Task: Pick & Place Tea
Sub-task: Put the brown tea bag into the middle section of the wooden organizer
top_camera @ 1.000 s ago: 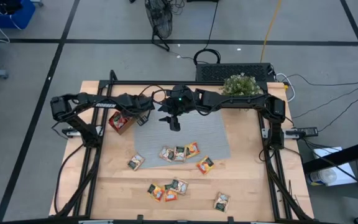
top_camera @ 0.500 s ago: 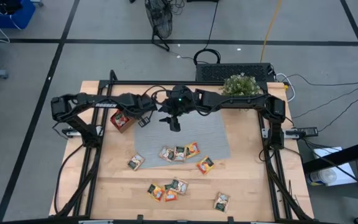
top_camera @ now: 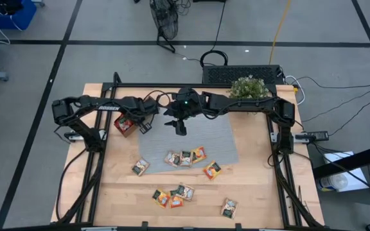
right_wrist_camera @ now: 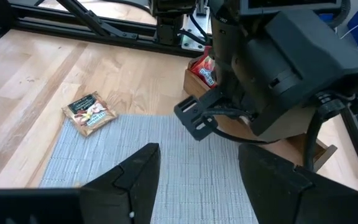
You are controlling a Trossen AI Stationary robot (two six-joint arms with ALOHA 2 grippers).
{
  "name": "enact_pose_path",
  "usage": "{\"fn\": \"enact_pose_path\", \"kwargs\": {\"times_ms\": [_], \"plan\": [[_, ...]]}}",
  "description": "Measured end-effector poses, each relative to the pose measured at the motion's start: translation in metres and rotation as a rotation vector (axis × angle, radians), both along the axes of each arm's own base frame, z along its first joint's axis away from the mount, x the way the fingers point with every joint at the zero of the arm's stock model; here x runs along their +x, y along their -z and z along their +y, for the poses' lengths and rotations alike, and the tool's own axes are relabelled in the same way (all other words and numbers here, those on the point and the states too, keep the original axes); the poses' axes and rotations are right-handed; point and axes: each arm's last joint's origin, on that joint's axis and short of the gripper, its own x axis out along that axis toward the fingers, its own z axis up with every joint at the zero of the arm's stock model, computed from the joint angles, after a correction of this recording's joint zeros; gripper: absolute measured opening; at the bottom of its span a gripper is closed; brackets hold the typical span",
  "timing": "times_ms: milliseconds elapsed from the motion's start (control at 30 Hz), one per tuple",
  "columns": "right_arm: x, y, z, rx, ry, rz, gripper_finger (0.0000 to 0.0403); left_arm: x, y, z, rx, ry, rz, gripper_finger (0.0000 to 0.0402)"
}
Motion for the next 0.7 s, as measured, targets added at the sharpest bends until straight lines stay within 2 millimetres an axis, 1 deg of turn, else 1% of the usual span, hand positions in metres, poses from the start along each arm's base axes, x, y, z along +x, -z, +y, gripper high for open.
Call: {"fn": "enact_pose_path", "kwargs": {"times_ms": [167,333,433,567,700], "plan": [[0.0,0.0,0.0,-0.002,-0.001,-0.002,0.0201,0.002,0.001,0.002,0.005,-0.001,-0.03,0.001],[0.0,0.0,0.0,-0.002,-0.001,-0.002,0.0201,0.002,0.0,0.011,0.042,-0.031,-0.065,0.0006],[0.0,0.0,0.0,0.003,0.002,-0.001,0.0201,0.001,0.0,0.015,0.058,-0.048,-0.065,0.0012],[0.0,0.0,0.0,0.002,0.002,-0.001,0.0201,-0.001,0.0,0.018,0.079,-0.065,-0.053,0.0004],[0.0,0.0,0.0,0.002,0.002,-0.001,0.0201,-0.002,0.0,0.02,0.111,-0.077,-0.035,0.0008]]}}
